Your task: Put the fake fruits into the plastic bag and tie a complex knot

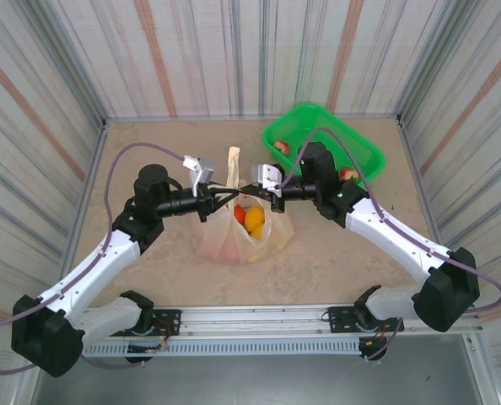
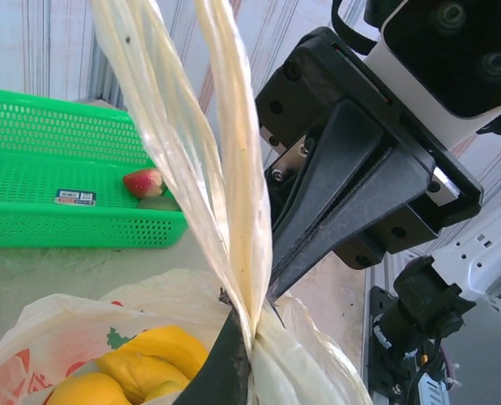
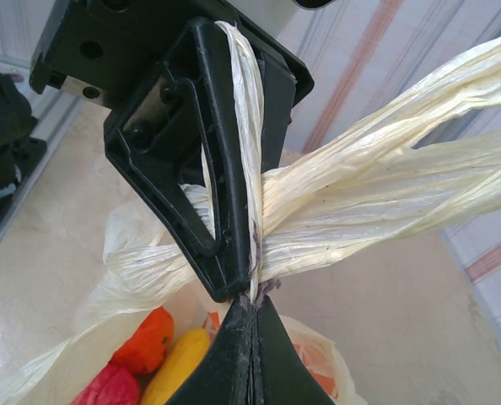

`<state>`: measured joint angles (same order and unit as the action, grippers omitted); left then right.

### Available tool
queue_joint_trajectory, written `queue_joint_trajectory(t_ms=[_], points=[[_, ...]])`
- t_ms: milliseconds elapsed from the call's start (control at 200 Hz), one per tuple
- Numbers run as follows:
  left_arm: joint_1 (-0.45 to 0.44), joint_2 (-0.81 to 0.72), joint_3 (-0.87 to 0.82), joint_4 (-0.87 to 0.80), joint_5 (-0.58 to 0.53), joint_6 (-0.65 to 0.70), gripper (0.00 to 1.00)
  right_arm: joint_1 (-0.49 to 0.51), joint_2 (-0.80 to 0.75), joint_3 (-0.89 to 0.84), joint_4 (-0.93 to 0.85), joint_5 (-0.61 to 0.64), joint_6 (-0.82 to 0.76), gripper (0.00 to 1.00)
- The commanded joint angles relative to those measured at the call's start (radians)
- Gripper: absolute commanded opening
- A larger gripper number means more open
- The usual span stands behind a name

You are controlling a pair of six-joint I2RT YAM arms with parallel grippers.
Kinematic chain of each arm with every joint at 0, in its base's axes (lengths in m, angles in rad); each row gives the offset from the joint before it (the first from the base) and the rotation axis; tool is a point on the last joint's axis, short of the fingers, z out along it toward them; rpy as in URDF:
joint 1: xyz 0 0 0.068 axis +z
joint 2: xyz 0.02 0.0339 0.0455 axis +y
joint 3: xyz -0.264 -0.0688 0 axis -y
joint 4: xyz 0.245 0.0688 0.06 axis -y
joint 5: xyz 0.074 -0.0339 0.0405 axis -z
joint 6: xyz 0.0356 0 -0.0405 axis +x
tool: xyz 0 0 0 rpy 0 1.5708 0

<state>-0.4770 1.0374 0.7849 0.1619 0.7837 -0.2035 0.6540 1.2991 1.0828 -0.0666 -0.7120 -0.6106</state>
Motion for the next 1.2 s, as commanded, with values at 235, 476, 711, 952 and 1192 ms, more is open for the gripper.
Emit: queue_joint_trajectory(t_ms=[235, 476, 711, 952, 1192], points=[[0.001, -0.045, 0.013, -0.023, -0.058, 0.132, 0.0, -0.106, -0.102, 0.024, 0.182, -0.129, 0.475, 0.75], [-0.039, -0.047, 0.014, -0.058, -0.096, 0.197, 0.0, -0.099, 0.024, 0.222, 0.121, -0.167, 0.731, 0.81], [-0.053, -0.062, 0.014, -0.071, -0.118, 0.218, 0.0, -0.038, 0.146, 0.405, -0.098, -0.173, 0.7, 0.8], [-0.053, -0.071, 0.008, -0.075, -0.13, 0.224, 0.0, -0.038, 0.146, 0.42, -0.176, -0.247, 0.681, 0.66], [-0.061, -0.073, 0.008, -0.081, -0.132, 0.228, 0.0, -0.049, 0.147, 0.436, -0.17, -0.246, 0.684, 0.11]])
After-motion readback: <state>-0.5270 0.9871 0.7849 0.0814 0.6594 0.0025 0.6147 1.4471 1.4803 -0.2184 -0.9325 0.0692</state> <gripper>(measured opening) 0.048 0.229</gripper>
